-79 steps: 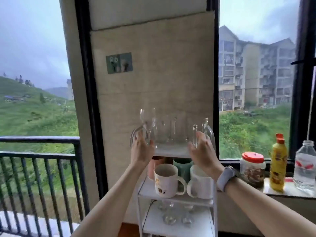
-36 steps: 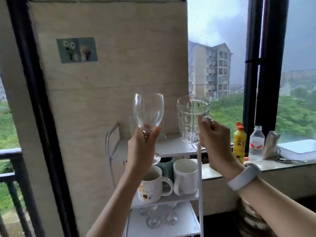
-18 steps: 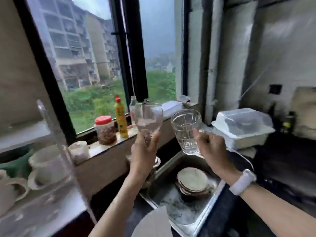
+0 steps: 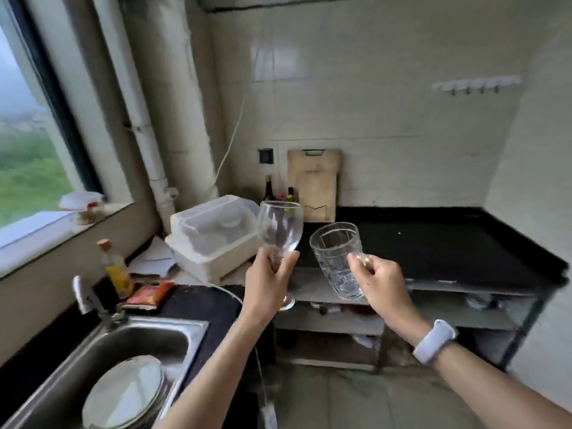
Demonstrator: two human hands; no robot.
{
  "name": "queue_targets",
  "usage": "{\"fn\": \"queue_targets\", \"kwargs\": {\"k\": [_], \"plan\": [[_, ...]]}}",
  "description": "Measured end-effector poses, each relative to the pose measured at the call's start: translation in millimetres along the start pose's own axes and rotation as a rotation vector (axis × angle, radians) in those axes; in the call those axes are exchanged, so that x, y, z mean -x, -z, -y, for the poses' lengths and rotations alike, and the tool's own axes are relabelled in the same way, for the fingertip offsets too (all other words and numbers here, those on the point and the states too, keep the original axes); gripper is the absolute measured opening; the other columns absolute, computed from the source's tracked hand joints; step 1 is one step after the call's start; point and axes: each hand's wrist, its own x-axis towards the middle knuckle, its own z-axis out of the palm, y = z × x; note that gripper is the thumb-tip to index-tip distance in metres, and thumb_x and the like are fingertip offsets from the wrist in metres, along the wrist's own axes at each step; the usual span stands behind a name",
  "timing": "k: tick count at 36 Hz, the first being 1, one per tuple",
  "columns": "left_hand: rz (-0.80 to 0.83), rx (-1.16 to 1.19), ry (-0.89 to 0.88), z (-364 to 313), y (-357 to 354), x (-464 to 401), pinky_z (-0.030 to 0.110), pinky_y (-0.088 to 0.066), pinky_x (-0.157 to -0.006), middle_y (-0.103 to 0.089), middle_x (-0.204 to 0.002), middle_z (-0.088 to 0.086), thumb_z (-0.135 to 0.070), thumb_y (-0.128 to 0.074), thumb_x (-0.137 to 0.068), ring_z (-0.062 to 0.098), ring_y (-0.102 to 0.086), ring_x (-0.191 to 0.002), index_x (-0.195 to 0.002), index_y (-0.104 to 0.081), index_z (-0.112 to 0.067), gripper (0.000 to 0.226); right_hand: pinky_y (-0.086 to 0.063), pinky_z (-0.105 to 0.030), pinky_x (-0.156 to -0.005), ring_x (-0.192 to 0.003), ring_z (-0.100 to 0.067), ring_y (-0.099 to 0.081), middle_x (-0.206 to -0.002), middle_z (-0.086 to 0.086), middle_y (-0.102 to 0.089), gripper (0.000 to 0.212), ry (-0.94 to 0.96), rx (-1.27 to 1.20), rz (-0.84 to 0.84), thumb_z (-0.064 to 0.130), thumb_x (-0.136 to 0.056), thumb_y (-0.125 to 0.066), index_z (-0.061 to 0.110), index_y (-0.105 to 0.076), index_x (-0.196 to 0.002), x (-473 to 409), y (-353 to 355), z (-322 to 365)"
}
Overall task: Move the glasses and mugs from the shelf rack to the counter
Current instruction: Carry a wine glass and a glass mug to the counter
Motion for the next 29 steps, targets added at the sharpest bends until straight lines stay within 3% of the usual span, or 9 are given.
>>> {"fn": "queue_targets", "kwargs": {"k": [6,9,12,17,19,22,25,29], "plan": [[0.163,0.09,-0.017,-9.6,-104.4,-59.1,0.016,-0.04,-0.054,-0.063,-0.064,0.007,-0.04,-0.063,-0.083,0.017,-0.057,-0.059,-0.075,-0.053,-0.016,0.028,-0.018,-0.02,-0.04,-0.037,-0.006,-0.023,-0.034,0.008,-0.031,0.056,-0.086,0.081,-0.093,0.021,-0.09,-0.055,0.026,-0.033,-0.038,-49.0,63.0,-67.1],[0.238,0.123,-0.037,-6.1,-156.3,-88.0,0.012,-0.041,-0.048,-0.064,-0.064,0.012,-0.039,-0.063,-0.083,0.008,-0.057,-0.05,-0.073,-0.053,-0.011,0.031,-0.02,-0.026,-0.043,-0.039,-0.007,-0.023,-0.033,0.008,-0.029,0.057,-0.152,0.122,-0.158,0.024,-0.089,-0.055,0.026,-0.03,-0.038,-73.8,85.6,-104.7],[0.296,0.144,-0.033,4.3,-205.4,-121.5,0.018,-0.043,-0.048,-0.064,-0.062,0.01,-0.041,-0.062,-0.083,0.002,-0.055,-0.042,-0.076,-0.054,-0.008,0.034,-0.02,-0.025,-0.043,-0.04,-0.008,-0.024,-0.034,0.007,-0.027,0.057,-0.208,0.151,-0.209,0.025,-0.088,-0.056,0.024,-0.029,-0.038,-104.3,101.1,-143.7],[0.326,0.169,-0.016,29.6,-282.9,-194.7,0.016,-0.042,-0.05,-0.062,-0.057,0.003,-0.043,-0.064,-0.08,0.006,-0.055,-0.046,-0.071,-0.056,-0.012,0.033,-0.021,-0.024,-0.044,-0.04,-0.005,-0.024,-0.034,0.01,-0.027,0.058,-0.299,0.176,-0.251,0.025,-0.088,-0.057,0.022,-0.029,-0.037,-173.8,112.1,-207.7],[0.348,0.167,-0.009,37.0,-310.8,-227.0,0.018,-0.044,-0.052,-0.062,-0.056,0.002,-0.044,-0.065,-0.079,0.008,-0.056,-0.048,-0.071,-0.057,-0.014,0.032,-0.023,-0.027,-0.048,-0.044,-0.009,-0.028,-0.04,0.01,-0.03,0.055,-0.321,0.205,-0.254,0.024,-0.088,-0.057,0.02,-0.028,-0.041,-206.2,113.7,-230.4],[0.392,0.14,-0.004,45.2,-350.8,-274.7,0.022,-0.045,-0.055,-0.063,-0.057,0.004,-0.045,-0.065,-0.078,0.011,-0.056,-0.052,-0.071,-0.059,-0.017,0.03,-0.027,-0.031,-0.055,-0.053,-0.018,-0.036,-0.051,-0.008,-0.037,0.048,-0.342,0.252,-0.222,0.024,-0.089,-0.055,0.014,-0.032,-0.049,-251.7,115.9,-262.3],[0.411,0.133,0.005,50.3,-390.4,-315.9,0.031,-0.046,-0.057,-0.065,-0.063,0.013,-0.047,-0.066,-0.077,0.015,-0.055,-0.055,-0.073,-0.062,-0.015,0.033,-0.027,-0.032,-0.055,-0.051,-0.016,-0.034,-0.049,-0.003,-0.035,0.05,-0.37,0.272,-0.197,0.024,-0.089,-0.055,0.018,-0.029,-0.047,-290.2,120.9,-293.3],[0.438,0.115,0.02,57.5,-443.8,-357.4,0.023,-0.043,-0.054,-0.064,-0.059,-0.004,-0.049,-0.068,-0.074,0.008,-0.058,-0.055,-0.073,-0.064,-0.024,0.026,-0.029,-0.029,-0.051,-0.049,-0.013,-0.035,-0.048,0.0,-0.037,0.047,-0.411,0.315,-0.136,0.028,-0.089,-0.054,0.009,-0.038,-0.049,-333.0,129.4,-340.2]]}}
